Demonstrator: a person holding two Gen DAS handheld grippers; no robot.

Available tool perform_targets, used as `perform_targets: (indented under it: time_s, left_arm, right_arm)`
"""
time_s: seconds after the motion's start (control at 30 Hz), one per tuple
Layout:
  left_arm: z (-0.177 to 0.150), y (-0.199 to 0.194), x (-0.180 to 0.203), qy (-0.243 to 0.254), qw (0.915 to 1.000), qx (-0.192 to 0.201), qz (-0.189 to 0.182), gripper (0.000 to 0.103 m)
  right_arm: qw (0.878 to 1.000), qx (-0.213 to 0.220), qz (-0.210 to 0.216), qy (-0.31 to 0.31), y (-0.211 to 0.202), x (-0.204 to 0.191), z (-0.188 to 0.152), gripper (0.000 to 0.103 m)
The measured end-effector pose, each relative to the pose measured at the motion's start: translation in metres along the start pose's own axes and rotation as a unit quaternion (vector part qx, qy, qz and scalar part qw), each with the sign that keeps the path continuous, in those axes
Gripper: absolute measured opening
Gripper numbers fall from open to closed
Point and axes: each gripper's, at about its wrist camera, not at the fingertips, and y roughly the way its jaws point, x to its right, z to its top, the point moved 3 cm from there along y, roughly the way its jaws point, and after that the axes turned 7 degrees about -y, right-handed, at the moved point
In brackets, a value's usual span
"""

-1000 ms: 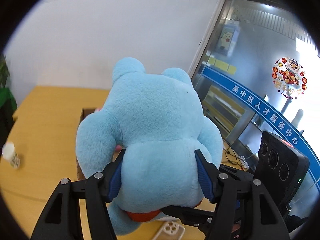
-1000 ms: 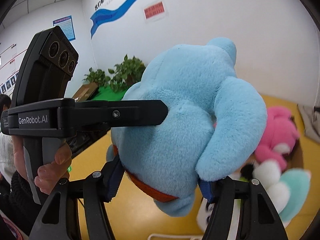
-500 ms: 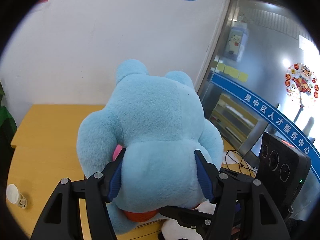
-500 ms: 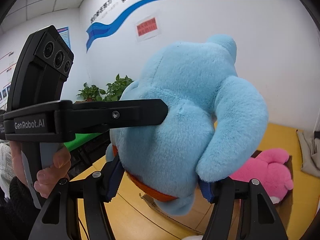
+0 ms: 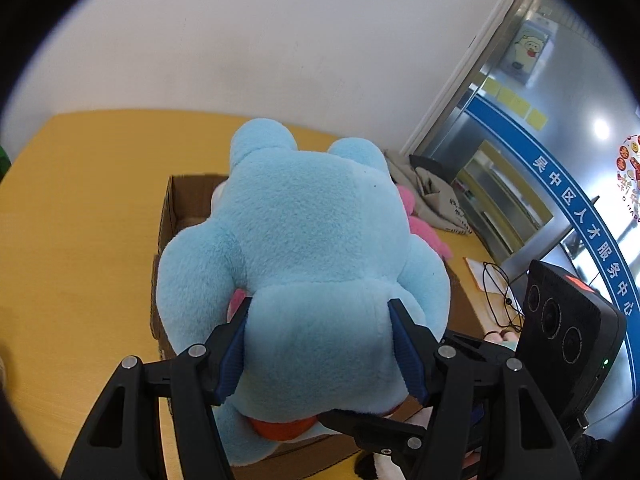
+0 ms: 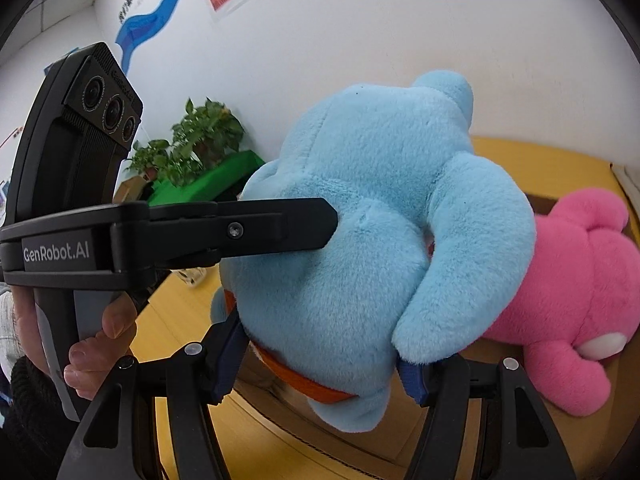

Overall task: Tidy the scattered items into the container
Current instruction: 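Carry the light-blue plush over the cardboard box and lower it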

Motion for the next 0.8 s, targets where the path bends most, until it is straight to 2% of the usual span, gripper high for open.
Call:
perform_targets:
  time_s: [0.17,0.4,0.57,0.8]
  left_arm:
    - [-0.012,0.017,-0.017,-0.02,0.9996,-0.017,-0.003,0.063]
    - [-0.026,0.037,-0.033,-0.035,0.9985,-0.04,0.012,0.063]
    - [-0.027,0.042,-0.047,-0.05,0.9976,-0.044,0.016,0.063]
    - [-0.037,0.039,-0.056,-0.062,0.9966,-0.048,0.024,0.063]
  right_arm:
    - [0.999,-0.033,0.002,0.012,0.021,0.011,-0.011,0.07]
    - [0.997,-0.072,0.003,0.026,0.045,0.016,-0.025,0.07]
    - [0.995,-0.095,0.006,0.036,0.052,0.0,-0.042,0.07]
    - [0.991,-0.122,0.01,0.052,0.077,0.006,-0.039,0.07]
